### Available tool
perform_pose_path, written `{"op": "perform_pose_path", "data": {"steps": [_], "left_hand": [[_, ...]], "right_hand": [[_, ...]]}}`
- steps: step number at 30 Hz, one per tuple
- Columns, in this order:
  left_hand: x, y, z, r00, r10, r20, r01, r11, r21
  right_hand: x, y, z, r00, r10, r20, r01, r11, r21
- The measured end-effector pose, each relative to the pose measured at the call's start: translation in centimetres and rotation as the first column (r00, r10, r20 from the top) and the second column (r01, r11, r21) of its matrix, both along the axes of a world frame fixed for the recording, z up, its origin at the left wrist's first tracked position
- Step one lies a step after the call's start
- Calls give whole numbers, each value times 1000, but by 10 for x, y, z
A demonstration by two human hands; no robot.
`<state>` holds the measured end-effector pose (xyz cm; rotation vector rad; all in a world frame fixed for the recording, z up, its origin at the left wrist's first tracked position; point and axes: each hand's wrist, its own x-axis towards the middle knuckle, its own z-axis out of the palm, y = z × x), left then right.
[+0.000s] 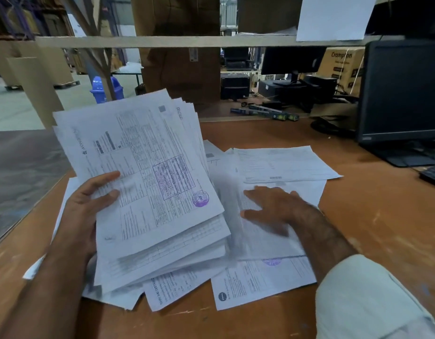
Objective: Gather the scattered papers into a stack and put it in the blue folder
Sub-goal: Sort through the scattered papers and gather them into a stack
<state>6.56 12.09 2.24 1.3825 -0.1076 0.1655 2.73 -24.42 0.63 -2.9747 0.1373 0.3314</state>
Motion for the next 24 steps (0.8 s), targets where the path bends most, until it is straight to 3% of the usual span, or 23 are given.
{"op": "perform_pose_path", "data": {"steps": [3, 5, 9, 11, 15, 20, 24], "left_hand": [[3, 2, -6, 999, -28, -43, 29, 999, 28], [5, 4, -14, 993, -69, -96, 74, 996, 48], [10, 1, -30, 987, -78, -138, 108, 969, 224], [13, 2, -34, 989, -69, -127, 98, 966, 238], [16, 2, -36, 992, -58, -113, 79, 977, 199], [13, -6, -33, 993, -65, -96, 78, 986, 146], [11, -8, -31, 992, -65, -104, 80, 986, 145]], "right_hand": [[1, 12, 10, 990, -140, 25, 142, 979, -149], [-3, 14, 12, 983, -174, 52, 180, 970, -164], [-10, -4, 14, 968, -220, 118, 216, 975, 46], [-11, -10, 16, 970, -218, 104, 204, 970, 134], [-10, -13, 17, 979, -168, 117, 158, 984, 85], [-15, -24, 36, 988, -19, 151, -41, 922, 384], [-20, -21, 36, 979, 180, 90, -199, 932, 301]]}}
